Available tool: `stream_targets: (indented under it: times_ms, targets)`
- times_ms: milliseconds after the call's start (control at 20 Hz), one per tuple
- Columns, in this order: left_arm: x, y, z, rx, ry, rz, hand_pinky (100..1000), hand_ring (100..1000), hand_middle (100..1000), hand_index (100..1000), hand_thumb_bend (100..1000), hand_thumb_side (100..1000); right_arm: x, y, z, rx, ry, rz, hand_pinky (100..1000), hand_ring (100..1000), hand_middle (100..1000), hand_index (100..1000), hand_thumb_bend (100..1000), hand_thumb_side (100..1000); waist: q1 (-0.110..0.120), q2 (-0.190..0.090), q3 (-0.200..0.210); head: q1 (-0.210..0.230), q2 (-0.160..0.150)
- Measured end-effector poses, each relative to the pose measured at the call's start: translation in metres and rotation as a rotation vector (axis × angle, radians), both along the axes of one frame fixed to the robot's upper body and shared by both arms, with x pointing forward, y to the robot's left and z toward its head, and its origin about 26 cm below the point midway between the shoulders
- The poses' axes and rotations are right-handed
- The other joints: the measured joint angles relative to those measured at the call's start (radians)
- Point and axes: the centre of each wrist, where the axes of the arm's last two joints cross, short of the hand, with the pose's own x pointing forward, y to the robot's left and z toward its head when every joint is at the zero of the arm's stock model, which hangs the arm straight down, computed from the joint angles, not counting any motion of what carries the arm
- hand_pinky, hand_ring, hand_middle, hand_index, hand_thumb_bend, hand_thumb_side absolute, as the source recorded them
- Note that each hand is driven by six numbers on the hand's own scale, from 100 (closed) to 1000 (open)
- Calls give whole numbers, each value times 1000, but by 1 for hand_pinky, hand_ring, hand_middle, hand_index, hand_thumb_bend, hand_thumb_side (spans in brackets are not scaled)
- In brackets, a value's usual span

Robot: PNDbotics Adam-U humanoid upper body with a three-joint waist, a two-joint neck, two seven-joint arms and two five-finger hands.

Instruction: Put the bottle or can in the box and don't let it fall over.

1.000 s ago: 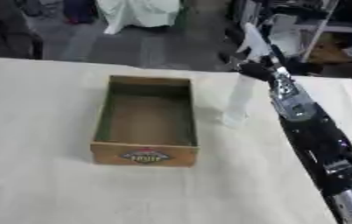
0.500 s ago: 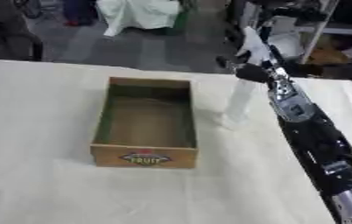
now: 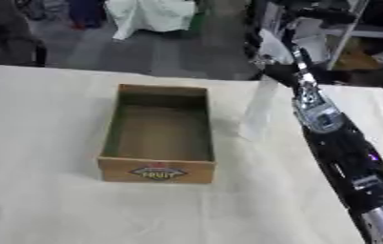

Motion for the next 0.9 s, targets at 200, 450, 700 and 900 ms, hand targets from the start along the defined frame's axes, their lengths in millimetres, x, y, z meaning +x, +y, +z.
stream_targets:
  times_ms: [200, 450, 700, 900]
  targets:
    - [0, 0, 0, 0, -1, 0, 735, 777, 677, 845, 505, 749, 0, 1, -1, -42, 22, 6, 611, 735, 737, 846, 672, 502, 0, 0, 0, 0, 0]
    - [0, 0, 0, 0, -1, 0, 735, 777, 677, 845, 505, 749, 0, 0, -2, -106, 56, 22, 644, 797, 828, 929, 677, 481, 0, 0, 1, 0, 0]
    - [0, 0, 1, 0, -2, 0, 735, 777, 676, 845, 507, 749, 0, 0, -3, -125, 64, 28, 653, 816, 854, 973, 665, 453, 0, 0, 2, -1, -1]
    - [0, 0, 1, 0, -3, -1, 735, 777, 675, 845, 508, 749, 1, 1, -1, -131, 58, 43, 653, 817, 853, 972, 658, 441, 0, 0, 3, -3, -3]
